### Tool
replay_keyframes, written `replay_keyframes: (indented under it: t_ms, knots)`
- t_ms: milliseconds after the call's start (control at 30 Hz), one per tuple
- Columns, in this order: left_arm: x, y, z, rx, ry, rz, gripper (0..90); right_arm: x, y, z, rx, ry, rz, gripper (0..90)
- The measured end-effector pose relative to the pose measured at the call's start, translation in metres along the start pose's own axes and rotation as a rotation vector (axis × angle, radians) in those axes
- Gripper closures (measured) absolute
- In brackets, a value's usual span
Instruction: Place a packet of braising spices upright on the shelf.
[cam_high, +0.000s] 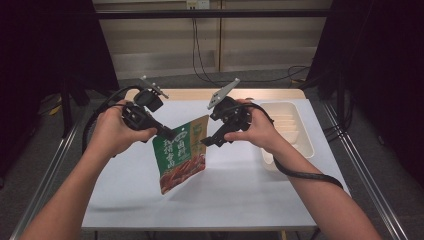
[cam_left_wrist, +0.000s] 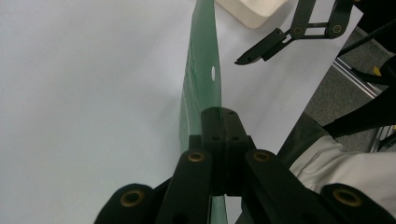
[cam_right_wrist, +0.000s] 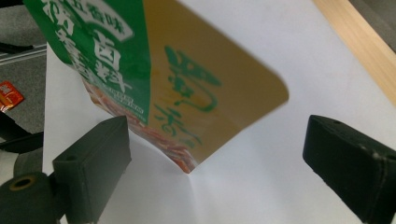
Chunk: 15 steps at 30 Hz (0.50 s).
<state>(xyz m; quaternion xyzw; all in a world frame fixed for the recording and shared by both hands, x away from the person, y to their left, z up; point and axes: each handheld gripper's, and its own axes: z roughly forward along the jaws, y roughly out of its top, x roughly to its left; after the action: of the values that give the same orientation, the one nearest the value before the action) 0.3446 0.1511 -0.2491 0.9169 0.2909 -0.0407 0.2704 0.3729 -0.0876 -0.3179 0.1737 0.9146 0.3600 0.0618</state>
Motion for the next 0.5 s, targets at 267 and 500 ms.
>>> replay_keyframes:
  t_ms: [267, 500]
  knots:
    - [-0.001, 0.009, 0.003, 0.006, -0.018, 0.030, 90.0, -0.001, 0.010, 0.000, 0.007, 0.022, -0.031, 9.4]
    - [0.000, 0.014, 0.004, 0.010, -0.021, 0.047, 90.0, 0.004, 0.018, 0.002, 0.026, 0.045, -0.088, 12.3]
